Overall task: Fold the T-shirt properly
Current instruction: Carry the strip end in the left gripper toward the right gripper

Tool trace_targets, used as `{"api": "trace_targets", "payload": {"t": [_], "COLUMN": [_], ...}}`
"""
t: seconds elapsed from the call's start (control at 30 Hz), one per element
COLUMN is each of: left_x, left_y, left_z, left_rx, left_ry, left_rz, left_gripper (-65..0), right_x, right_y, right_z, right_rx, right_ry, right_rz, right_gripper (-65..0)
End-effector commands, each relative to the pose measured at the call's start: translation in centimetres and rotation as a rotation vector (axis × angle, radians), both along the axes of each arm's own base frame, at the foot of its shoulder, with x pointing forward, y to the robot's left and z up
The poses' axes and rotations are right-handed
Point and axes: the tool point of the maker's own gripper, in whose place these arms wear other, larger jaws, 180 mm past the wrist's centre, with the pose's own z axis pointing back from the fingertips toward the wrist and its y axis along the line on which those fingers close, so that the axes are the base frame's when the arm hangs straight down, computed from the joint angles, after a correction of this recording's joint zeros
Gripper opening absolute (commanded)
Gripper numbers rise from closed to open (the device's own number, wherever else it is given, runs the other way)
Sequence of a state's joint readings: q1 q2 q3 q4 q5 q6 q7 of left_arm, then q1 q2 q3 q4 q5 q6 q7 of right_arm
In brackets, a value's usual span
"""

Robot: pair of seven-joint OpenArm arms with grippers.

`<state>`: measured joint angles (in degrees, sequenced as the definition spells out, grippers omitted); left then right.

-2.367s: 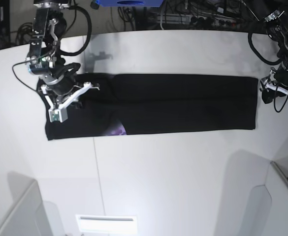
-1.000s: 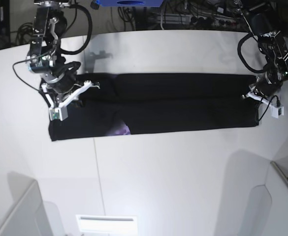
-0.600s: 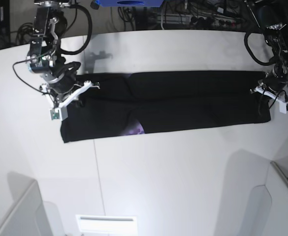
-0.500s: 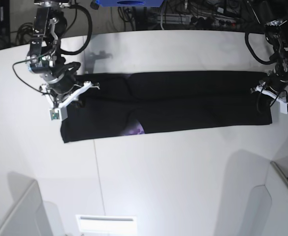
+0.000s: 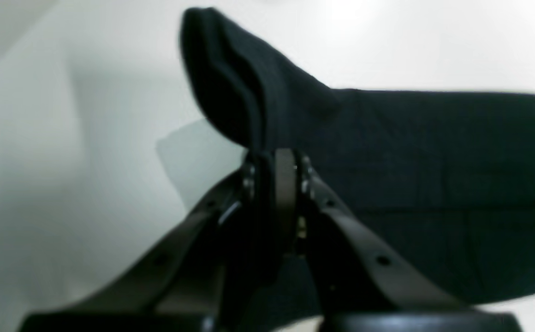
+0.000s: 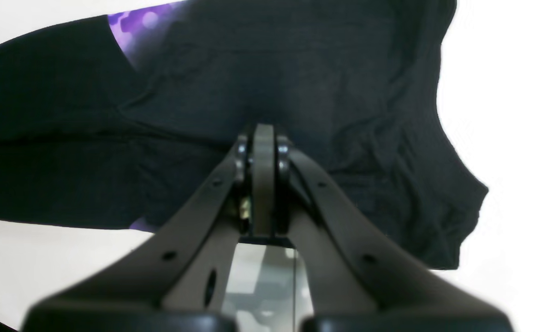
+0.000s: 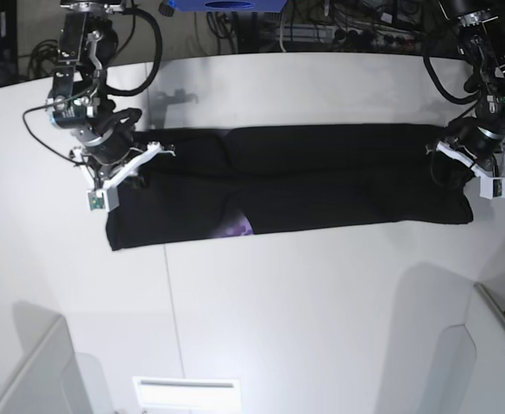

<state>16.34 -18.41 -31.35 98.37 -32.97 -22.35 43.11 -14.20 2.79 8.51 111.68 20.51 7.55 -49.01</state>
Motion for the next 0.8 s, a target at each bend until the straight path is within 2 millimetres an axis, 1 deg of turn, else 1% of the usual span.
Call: {"api": "trace_targets", "payload": {"t": [0.0, 0.17, 0.27, 0.4, 0.53, 0.67, 0.77], "left_x": [0.7, 0.5, 0.7, 1.0, 1.0, 1.6, 1.7], "left_y": [-0.4, -3.6, -4.7, -6.9, -8.4, -9.7, -10.1], "left_z": [1.4, 0.8, 0.4, -0.3, -0.8, -0.7, -0.7], "left_rx": [0.014, -0.014, -0.038, -0.061, -0.081, -0.105, -0.119], "left_ry": [-0.044, -0.030, -0.021, -0.003, 0.012, -0.002, -0.007], "left_rz": [-0.025, -0.090, -0.076, -0.118, -0.138, -0.155, -0.152], "left_gripper": [-65.0, -65.0, -65.0, -65.0, -65.0, -65.0, -65.0], "right_x": [0.8, 0.8, 0.8, 0.8, 0.8, 0.8, 0.8], "right_y": [-0.1, -0.1, -0.1, -0.1, -0.1, -0.1, -0.1], "right_z": [1.2, 1.2, 1.2, 1.2, 1.2, 1.2, 1.2], "right_rx": [-0.002, -0.002, -0.002, -0.002, -0.002, -0.002, -0.002], "right_ry": [-0.051, -0.051, -0.051, -0.051, -0.051, -0.051, -0.051], "right_rz": [0.000, 0.000, 0.000, 0.000, 0.000, 0.000, 0.000], "right_gripper": [-65.0, -65.0, -65.0, -65.0, -65.0, -65.0, -65.0]}}
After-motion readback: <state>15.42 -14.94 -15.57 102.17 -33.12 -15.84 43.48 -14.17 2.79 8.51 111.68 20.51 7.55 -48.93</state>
